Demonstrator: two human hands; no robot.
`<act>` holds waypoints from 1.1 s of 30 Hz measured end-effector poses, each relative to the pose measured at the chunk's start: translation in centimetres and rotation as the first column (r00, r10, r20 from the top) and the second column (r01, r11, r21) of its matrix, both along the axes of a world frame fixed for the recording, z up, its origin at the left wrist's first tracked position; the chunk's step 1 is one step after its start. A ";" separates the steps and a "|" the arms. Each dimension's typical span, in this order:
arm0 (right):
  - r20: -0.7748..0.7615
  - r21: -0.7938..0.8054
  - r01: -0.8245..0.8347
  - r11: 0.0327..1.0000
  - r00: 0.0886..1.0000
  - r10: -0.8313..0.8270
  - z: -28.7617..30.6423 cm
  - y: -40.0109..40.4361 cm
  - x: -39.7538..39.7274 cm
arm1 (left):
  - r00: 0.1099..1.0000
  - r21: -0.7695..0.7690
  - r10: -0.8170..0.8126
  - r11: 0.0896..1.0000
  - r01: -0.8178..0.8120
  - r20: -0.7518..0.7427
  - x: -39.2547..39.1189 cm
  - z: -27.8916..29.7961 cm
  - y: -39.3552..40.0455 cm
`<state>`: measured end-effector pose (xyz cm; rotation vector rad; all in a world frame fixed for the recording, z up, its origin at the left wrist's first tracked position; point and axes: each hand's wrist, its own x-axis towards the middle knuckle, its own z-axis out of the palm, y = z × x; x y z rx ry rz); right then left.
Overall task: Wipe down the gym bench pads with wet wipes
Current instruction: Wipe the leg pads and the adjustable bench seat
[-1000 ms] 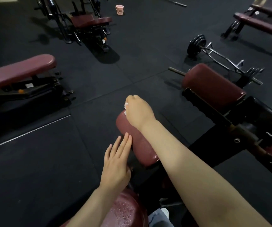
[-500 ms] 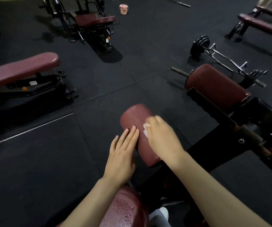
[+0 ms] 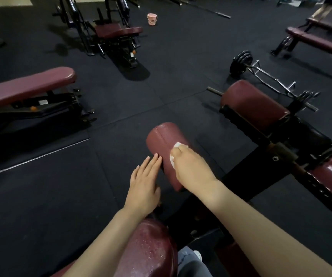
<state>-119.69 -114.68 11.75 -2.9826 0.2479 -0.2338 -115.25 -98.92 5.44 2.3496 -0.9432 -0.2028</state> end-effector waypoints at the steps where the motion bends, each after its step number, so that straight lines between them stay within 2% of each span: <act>1: -0.004 0.002 0.016 1.000 1.000 -0.016 0.2 0.2 -1.6 | 1.000 -0.002 0.002 1.000 -0.002 -0.013 -0.4 0.0 0.2; 7: -0.095 0.151 0.166 0.974 0.984 -0.153 1.4 -0.2 -8.6 | 0.998 -0.076 -0.026 0.997 0.021 -0.063 -3.3 0.8 1.5; 9: -0.036 0.352 0.184 0.918 0.982 -0.184 2.5 0.3 -10.3 | 0.995 -0.132 -0.019 0.991 0.007 -0.093 -4.5 1.7 1.9; 10: 0.010 0.498 0.183 0.848 0.976 -0.217 3.4 0.8 -11.2 | 0.993 -0.172 -0.023 0.985 0.002 -0.120 -5.1 2.2 2.1; 12: 0.031 0.746 0.149 0.649 0.966 -0.258 5.1 2.1 -12.6 | 0.980 -0.269 -0.045 0.963 -0.008 -0.193 -6.3 3.6 2.5; 14: 0.019 0.882 0.102 0.460 0.968 -0.252 6.2 3.1 -13.6 | 0.940 -0.368 -0.079 0.928 -0.052 -0.332 -7.9 5.2 2.9; 17: -0.007 0.942 0.099 0.321 0.961 -0.276 6.2 3.9 -15.0 | 0.828 -0.515 -0.164 0.841 -0.167 -0.536 -10.4 7.5 3.6; 19: -0.046 0.959 0.123 0.255 0.957 -0.288 5.6 4.6 -16.3 | 0.795 -0.564 -0.225 0.808 -0.171 -0.563 -12.3 8.3 4.4; 22: -0.085 0.978 0.134 0.162 0.957 -0.278 4.5 5.6 -18.6 | 0.852 -0.538 -0.220 0.839 -0.083 -0.475 -15.2 8.4 5.7; 25: -0.138 0.988 0.151 0.023 0.949 -0.283 3.9 6.5 -21.9 | 0.928 -0.464 -0.130 0.884 -0.050 -0.349 -18.4 8.1 6.6; 29: -0.185 0.978 0.159 -0.131 0.960 -0.211 3.3 8.0 -26.5 | 0.929 -0.458 -0.026 0.875 -0.157 -0.368 -23.1 8.0 7.8; 31: -0.170 0.976 0.146 -0.163 0.974 -0.150 2.8 8.7 -28.3 | 0.916 -0.468 0.018 0.855 -0.221 -0.400 -24.9 7.7 9.0; 33: -0.152 0.982 0.142 -0.127 0.986 -0.071 2.4 9.5 -29.5 | 0.884 -0.462 0.051 0.837 -0.292 -0.466 -26.2 7.6 10.3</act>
